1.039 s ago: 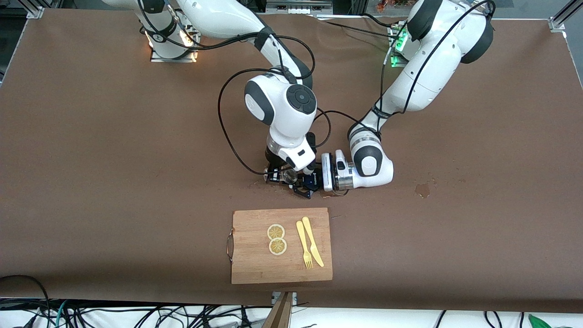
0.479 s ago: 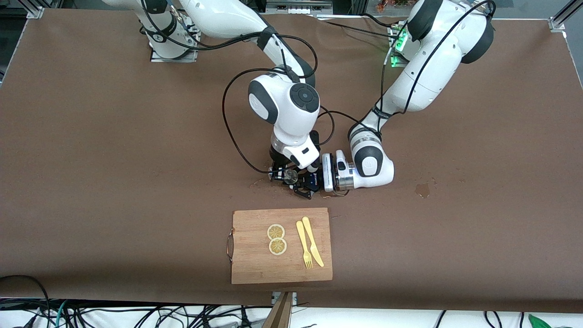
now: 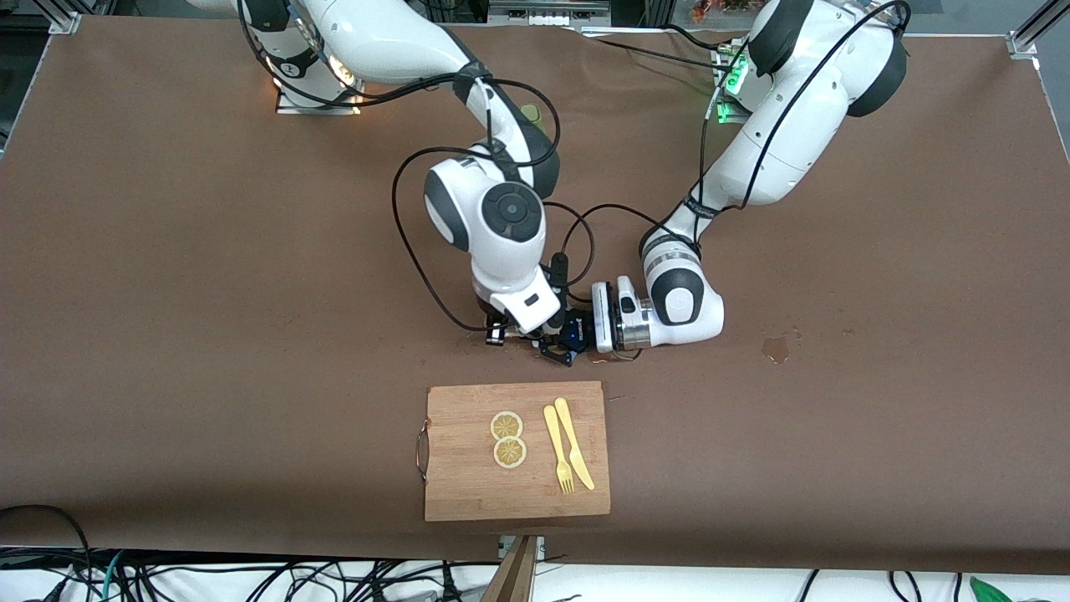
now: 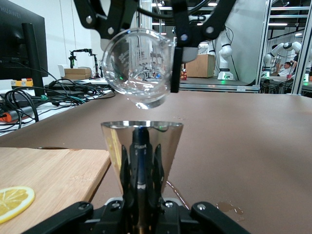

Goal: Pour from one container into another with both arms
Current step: 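Lower the jigger with the left gripper while the right gripper lowers the beaker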

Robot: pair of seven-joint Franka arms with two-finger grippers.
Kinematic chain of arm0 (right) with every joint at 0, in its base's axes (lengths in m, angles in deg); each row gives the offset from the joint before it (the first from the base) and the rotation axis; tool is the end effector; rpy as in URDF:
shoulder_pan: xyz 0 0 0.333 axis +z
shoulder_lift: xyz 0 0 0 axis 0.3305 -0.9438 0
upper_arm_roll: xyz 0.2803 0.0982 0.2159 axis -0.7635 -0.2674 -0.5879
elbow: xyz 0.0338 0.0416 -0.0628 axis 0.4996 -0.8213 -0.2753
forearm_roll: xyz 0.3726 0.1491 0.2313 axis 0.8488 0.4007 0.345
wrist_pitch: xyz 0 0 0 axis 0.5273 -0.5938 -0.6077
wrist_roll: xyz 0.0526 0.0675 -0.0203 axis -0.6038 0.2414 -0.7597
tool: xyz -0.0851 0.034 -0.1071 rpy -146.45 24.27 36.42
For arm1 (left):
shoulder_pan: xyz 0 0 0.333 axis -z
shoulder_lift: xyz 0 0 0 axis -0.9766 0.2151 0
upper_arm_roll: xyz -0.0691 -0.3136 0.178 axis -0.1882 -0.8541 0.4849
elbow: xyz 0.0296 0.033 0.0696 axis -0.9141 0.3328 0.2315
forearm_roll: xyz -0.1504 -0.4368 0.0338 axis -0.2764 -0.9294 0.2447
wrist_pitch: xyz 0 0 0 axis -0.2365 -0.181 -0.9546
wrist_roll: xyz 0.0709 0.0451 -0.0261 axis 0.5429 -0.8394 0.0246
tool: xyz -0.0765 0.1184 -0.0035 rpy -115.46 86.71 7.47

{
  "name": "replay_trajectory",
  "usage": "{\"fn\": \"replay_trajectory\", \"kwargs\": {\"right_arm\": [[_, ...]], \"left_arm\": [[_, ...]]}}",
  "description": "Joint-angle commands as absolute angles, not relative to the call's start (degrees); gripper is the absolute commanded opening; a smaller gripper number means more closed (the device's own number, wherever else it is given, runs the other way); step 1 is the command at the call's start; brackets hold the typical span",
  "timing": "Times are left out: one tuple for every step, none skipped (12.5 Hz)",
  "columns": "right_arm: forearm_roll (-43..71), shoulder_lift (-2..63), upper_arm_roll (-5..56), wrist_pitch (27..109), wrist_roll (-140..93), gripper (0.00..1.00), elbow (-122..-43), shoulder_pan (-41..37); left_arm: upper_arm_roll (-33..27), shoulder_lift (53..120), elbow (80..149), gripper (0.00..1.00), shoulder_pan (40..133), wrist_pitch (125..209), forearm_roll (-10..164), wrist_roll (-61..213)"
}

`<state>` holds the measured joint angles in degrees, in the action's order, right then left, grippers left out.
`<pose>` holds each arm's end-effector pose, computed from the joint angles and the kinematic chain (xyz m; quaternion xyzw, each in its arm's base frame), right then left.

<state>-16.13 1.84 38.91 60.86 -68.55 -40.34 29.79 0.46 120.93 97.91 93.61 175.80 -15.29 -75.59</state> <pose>0.7023 0.5389 0.3017 0.7341 0.6753 -0.0004 0.0709 0.6908 -0.4420 0.0539 0.5710 -0.5065 0.4765 0.4363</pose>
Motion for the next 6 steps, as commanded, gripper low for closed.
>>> {"fn": "replay_trajectory", "kwargs": {"right_arm": [[-10.8,3.7,38.6,60.5,-72.0,0.22,-41.9,26.9],[-7.2,5.5,38.6,60.6,-73.8,0.22,-45.1,25.4],[-4.0,7.6,38.7,60.7,-76.1,0.22,-48.4,24.0],[-1.3,9.1,38.7,60.7,-78.4,0.22,-50.6,22.3],[1.0,10.0,38.7,60.7,-79.9,0.22,-51.5,20.7],[2.3,10.8,38.6,60.7,-81.3,0.21,-52.8,18.9]], "left_arm": [[-0.4,121.6,97.0,0.0,93.2,176.2,-18.6,-77.3],[-0.4,121.6,97.0,0.0,93.2,176.1,-19.2,-77.3],[-0.4,121.5,97.1,0.0,93.1,176.1,-19.5,-77.2],[-0.3,121.2,97.1,0.0,92.7,175.8,-19.5,-77.0],[-0.2,120.9,97.2,0.0,92.0,175.6,-19.9,-76.9],[-0.2,120.4,97.7,0.0,91.2,175.1,-20.0,-76.8]]}}
